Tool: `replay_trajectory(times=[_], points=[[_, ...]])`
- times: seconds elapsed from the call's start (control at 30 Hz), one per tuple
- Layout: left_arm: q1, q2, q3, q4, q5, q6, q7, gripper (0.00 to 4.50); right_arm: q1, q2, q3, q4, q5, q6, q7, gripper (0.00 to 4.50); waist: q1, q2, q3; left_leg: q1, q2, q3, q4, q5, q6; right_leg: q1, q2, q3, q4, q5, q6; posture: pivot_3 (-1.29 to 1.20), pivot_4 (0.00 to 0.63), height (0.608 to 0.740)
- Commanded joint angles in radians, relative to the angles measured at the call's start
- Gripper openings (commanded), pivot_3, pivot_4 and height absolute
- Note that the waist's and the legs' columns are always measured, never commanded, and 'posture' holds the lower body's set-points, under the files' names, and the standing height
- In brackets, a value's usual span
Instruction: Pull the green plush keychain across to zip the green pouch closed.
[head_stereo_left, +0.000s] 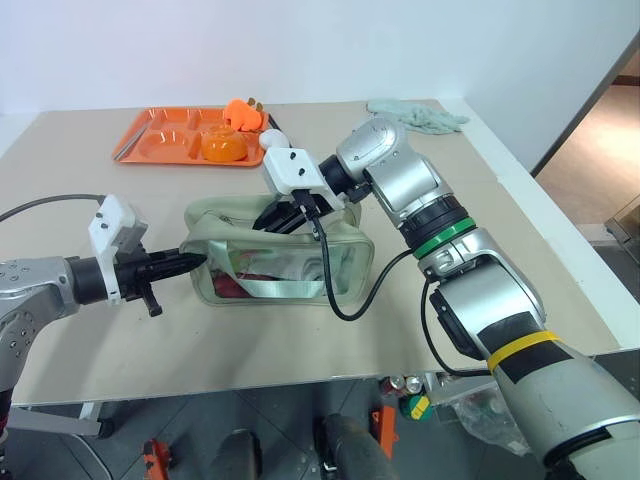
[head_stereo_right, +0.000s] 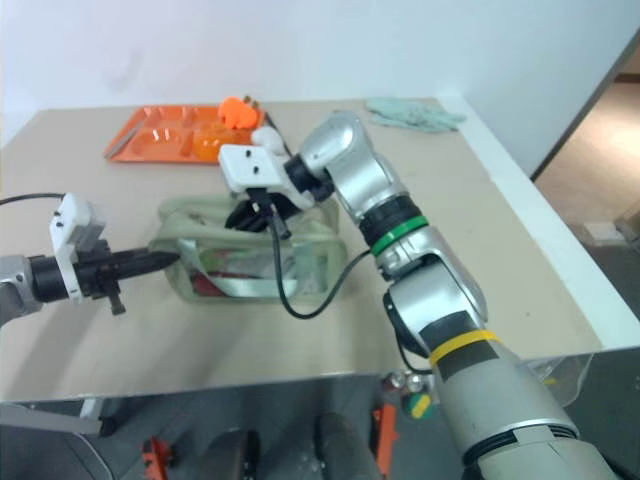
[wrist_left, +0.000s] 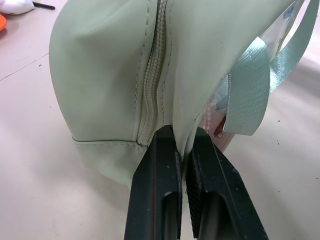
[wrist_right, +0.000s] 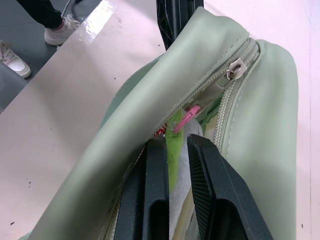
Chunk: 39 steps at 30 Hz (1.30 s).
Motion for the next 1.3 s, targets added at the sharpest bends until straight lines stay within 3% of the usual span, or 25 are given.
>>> replay_trajectory(times=[0.03, 0.33, 0.43, 1.03, 1.17, 1.2, 1.3], points=[[-0.001, 0.002, -0.003, -0.016, 0.004, -0.011, -0.008, 0.0, -0.012, -0.003, -0.023, -0.04, 0.024, 0.018, 0.042, 0.73, 0.0, 0.0, 0.0, 0.0, 0.0, 0.0, 0.0, 0.0, 0.0, 0.0, 0.0, 0.0, 0.0, 0.0, 0.0, 0.0, 0.15, 0.74], [0.004, 0.003, -0.002, -0.018, 0.004, -0.011, -0.006, 0.0, -0.026, 0.017, -0.04, -0.046, 0.045, 0.118, -0.001, 0.73, 0.0, 0.0, 0.0, 0.0, 0.0, 0.0, 0.0, 0.0, 0.0, 0.0, 0.0, 0.0, 0.0, 0.0, 0.0, 0.0, 0.15, 0.74], [0.003, 0.002, -0.003, -0.018, 0.005, -0.012, -0.007, 0.0, -0.032, 0.021, -0.059, -0.052, 0.077, 0.191, 0.011, 1.63, 0.0, 0.0, 0.0, 0.0, 0.0, 0.0, 0.0, 0.0, 0.0, 0.0, 0.0, 0.0, 0.0, 0.0, 0.0, 0.0, 0.15, 0.74], [0.001, -0.001, -0.014, -0.002, 0.018, -0.032, -0.02, 0.0, 0.053, -0.024, -0.07, -0.21, 0.125, 0.338, 0.002, 1.63, 0.0, 0.0, 0.0, -0.001, 0.0, -0.001, 0.0, 0.0, 0.0, 0.0, 0.0, -0.001, 0.0, -0.001, 0.0, 0.0, 0.15, 0.74], [0.003, 0.0, -0.012, -0.001, 0.019, -0.032, -0.022, 0.0, 0.075, -0.03, -0.055, -0.236, 0.119, 0.33, 0.014, 2.69, 0.0, 0.0, 0.0, -0.001, 0.0, -0.001, 0.0, 0.0, 0.0, 0.0, 0.0, -0.001, 0.0, -0.001, 0.0, 0.0, 0.15, 0.74], [0.005, 0.001, -0.011, -0.001, 0.019, -0.033, -0.023, 0.0, 0.079, -0.03, -0.053, -0.238, 0.117, 0.33, 0.011, 3.22, 0.0, 0.0, 0.0, -0.001, 0.0, -0.001, 0.0, 0.0, 0.0, 0.0, 0.0, -0.001, 0.0, -0.001, 0.0, 0.0, 0.15, 0.74], [0.007, 0.001, -0.009, -0.001, 0.02, -0.033, -0.024, 0.0, 0.082, -0.029, -0.048, -0.238, 0.108, 0.323, 0.001, 4.11, 0.0, 0.0, 0.0, -0.001, 0.0, -0.001, 0.0, 0.0, 0.0, 0.0, 0.0, -0.001, 0.0, -0.001, 0.0, 0.0, 0.15, 0.74]])
